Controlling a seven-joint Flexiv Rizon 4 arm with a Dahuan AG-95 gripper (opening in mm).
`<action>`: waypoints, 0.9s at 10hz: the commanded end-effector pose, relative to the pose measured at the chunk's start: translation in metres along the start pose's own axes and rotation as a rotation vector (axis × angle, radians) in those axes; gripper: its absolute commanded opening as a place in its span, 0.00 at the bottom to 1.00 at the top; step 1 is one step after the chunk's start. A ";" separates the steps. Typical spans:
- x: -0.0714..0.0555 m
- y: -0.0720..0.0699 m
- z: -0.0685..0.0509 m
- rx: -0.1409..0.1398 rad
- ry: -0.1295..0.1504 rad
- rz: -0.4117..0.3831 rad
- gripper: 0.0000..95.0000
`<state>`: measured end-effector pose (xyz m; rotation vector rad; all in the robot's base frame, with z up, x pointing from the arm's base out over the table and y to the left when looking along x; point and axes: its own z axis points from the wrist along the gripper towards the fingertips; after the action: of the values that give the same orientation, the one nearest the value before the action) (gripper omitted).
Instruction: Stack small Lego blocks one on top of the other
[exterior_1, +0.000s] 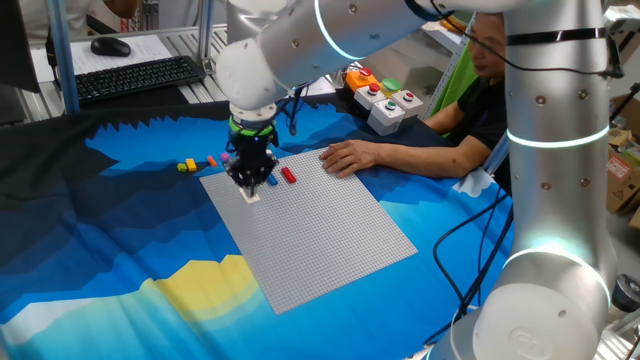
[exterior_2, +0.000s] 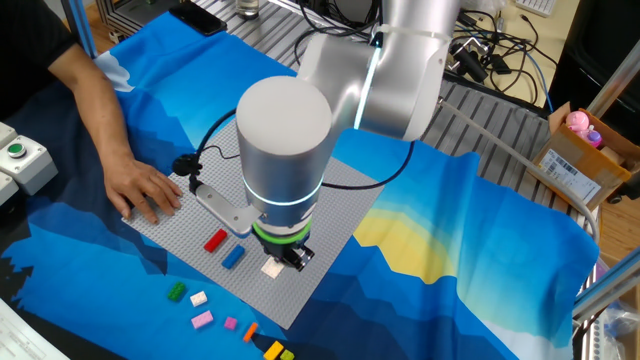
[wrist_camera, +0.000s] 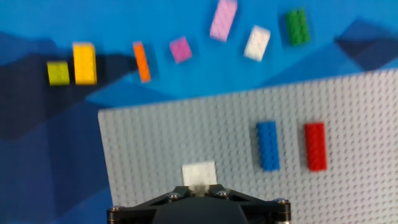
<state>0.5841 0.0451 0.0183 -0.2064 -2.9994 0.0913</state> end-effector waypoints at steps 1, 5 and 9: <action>-0.015 -0.002 -0.003 0.007 0.001 0.001 0.20; -0.035 -0.021 -0.009 0.001 0.007 -0.046 0.20; -0.051 -0.041 -0.024 -0.024 0.020 -0.049 0.20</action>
<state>0.6369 -0.0042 0.0366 -0.1382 -2.9831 0.0421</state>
